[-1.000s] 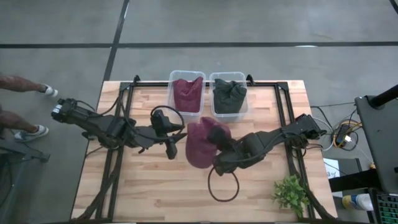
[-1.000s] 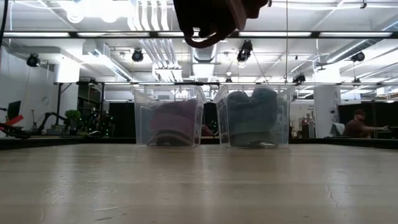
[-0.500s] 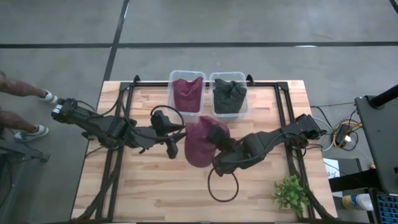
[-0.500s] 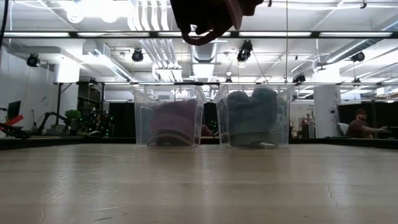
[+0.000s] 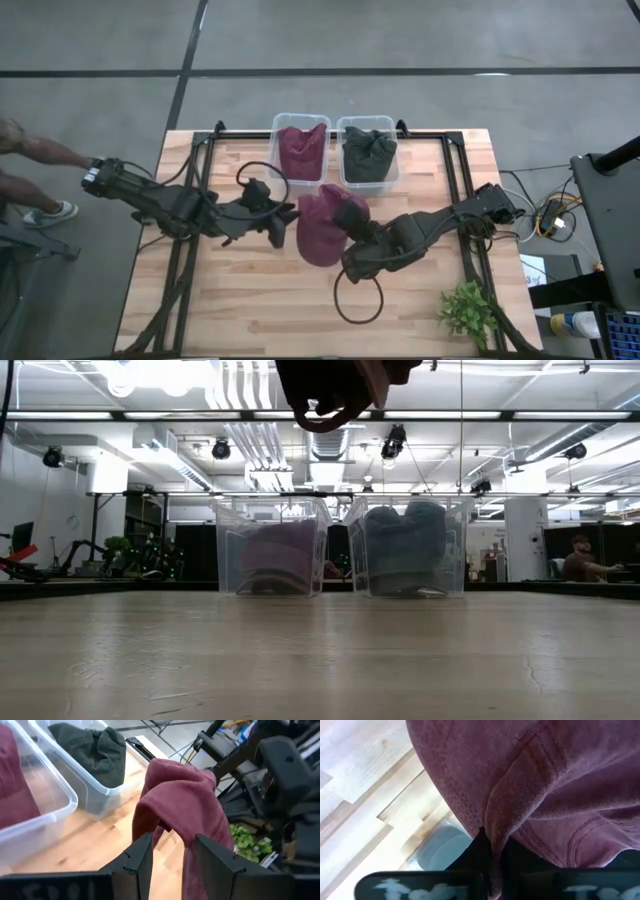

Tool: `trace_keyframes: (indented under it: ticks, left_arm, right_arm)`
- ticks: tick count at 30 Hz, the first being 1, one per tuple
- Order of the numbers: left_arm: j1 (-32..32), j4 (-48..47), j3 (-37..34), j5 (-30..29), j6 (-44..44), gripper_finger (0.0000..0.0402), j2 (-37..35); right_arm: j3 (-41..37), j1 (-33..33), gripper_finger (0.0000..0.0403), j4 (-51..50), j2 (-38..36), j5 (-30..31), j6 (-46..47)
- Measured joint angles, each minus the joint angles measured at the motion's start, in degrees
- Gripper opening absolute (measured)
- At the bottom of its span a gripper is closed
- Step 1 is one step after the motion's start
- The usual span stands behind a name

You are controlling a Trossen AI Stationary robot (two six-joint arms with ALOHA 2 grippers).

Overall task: Pick & Place hat
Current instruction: Put the red cap into the left transparent bin

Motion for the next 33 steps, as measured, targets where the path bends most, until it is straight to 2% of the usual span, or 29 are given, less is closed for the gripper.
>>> trace_keyframes:
  ticks: [10, 25, 33]
  left_arm:
    - [0.04, 2.98, -0.02, -0.14, -8.34, 0.0138, 0.58]
    - [0.04, 4.40, -0.57, -0.09, -11.51, 0.0138, 0.70]
    - [0.25, 6.65, -1.42, -0.11, -13.26, 0.0138, 2.26]
  right_arm:
    - [0.00, -0.05, 0.0012, 0.07, -0.02, 0.01, -0.11]
    - [0.00, -0.04, 0.0012, 0.35, -0.09, 1.09, -0.17]
    - [0.00, -0.07, 0.0012, 3.46, -0.09, 1.51, -3.52]
